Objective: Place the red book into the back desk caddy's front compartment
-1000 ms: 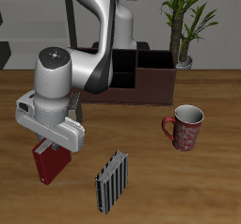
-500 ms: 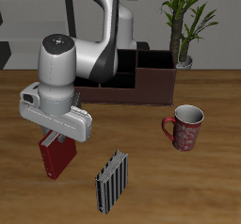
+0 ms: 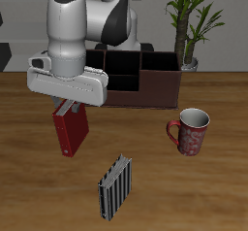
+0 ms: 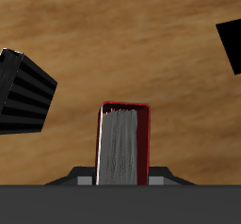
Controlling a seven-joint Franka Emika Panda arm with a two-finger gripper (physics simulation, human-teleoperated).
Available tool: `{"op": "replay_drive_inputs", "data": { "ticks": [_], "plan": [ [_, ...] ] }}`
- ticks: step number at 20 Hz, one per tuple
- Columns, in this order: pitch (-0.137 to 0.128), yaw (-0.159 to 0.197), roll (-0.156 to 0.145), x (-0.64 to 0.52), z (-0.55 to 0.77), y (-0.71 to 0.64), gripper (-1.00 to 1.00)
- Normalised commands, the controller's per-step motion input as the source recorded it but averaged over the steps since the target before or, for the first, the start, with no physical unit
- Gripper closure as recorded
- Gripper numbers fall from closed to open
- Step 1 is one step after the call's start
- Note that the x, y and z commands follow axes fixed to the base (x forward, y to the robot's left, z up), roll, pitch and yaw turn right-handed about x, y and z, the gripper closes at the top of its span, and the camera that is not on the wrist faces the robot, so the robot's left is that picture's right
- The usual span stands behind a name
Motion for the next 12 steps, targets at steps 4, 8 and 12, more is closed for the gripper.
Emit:
{"op": "replay_drive_inputs", "data": {
  "ticks": [4, 8, 12],
  "plan": [
    [-0.079, 0.156, 0.015, -0.42, 0.76, 0.09, 1.0],
    [-0.079, 0.134, 0.046, -0.5, 0.67, 0.29, 1.0],
    [-0.036, 0.103, 0.032, -0.48, 0.44, 0.24, 1.0]
  ]
}}
